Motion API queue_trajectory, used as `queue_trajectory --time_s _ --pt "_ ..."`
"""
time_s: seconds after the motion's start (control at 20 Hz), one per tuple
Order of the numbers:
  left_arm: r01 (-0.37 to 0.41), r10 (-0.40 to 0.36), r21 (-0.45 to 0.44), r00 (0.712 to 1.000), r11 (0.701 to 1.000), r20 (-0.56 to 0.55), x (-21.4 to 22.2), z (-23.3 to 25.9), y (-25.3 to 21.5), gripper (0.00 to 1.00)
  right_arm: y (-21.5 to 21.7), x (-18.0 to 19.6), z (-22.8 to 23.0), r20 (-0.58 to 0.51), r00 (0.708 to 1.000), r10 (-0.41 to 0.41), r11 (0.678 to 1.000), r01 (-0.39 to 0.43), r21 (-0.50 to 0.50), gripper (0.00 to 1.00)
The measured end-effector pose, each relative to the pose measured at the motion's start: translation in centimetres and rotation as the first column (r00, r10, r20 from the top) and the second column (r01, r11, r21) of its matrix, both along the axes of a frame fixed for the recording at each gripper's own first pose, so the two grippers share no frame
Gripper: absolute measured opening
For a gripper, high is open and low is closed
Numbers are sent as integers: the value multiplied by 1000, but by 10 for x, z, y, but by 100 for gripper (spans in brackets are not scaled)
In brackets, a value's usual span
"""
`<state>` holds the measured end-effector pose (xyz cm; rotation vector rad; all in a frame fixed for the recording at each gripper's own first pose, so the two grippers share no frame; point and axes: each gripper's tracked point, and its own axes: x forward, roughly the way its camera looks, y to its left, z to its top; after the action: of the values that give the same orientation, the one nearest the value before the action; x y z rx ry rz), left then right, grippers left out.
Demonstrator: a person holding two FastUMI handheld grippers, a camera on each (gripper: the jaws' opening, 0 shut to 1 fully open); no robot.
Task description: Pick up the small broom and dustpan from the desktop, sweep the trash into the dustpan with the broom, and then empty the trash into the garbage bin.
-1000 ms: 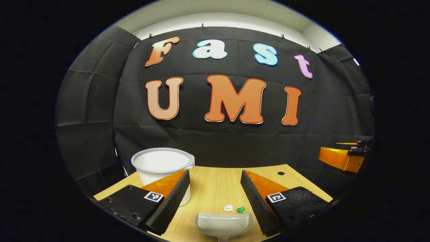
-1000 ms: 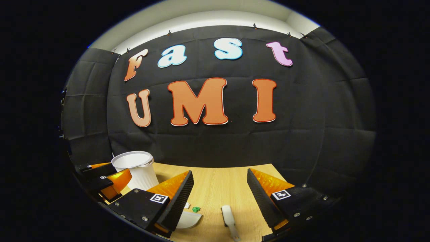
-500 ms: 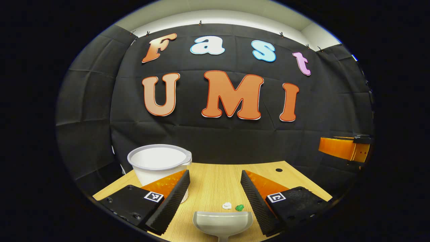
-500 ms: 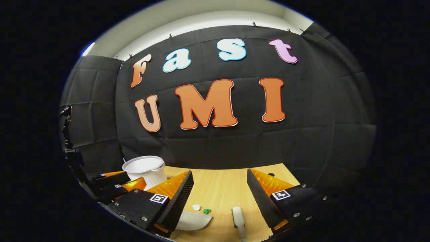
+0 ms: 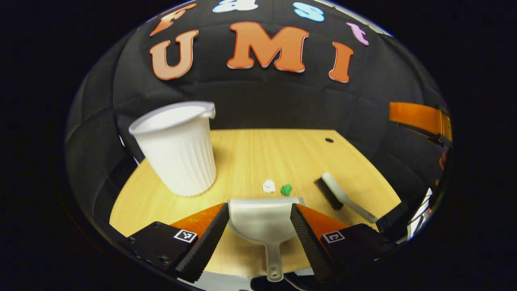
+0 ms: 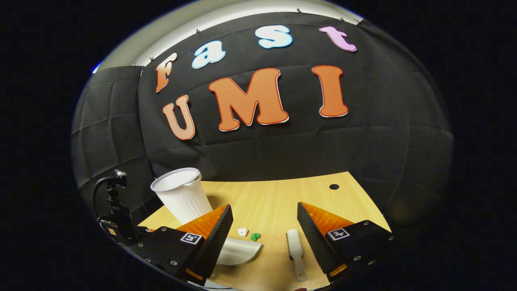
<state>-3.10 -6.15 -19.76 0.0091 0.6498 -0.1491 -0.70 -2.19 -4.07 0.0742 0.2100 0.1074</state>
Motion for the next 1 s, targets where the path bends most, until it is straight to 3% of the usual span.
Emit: queue_trajectory --time_s 0.2,0.4,0.55,0.8,1.0 --pt "-7 7 -1 978 1000 -206 -26 -46 3 99 -21 2 -20 -49 998 -27 1000 26 -14 96" --pt "-7 3 -11 926 1000 -378 -44 -57 0 99 -37 4 -39 -97 994 -42 999 41 -14 97" --pt "-5 19 33 898 999 -439 -42 -62 2 99 -45 8 -51 -136 990 -42 999 40 -19 97" --pt "-6 13 15 848 1000 -529 -52 -73 -3 99 -62 13 -62 -169 984 -47 999 45 -14 96" --pt "3 14 30 833 1000 -552 -48 -79 -5 99 -69 16 -62 -178 983 -50 999 50 -8 97"
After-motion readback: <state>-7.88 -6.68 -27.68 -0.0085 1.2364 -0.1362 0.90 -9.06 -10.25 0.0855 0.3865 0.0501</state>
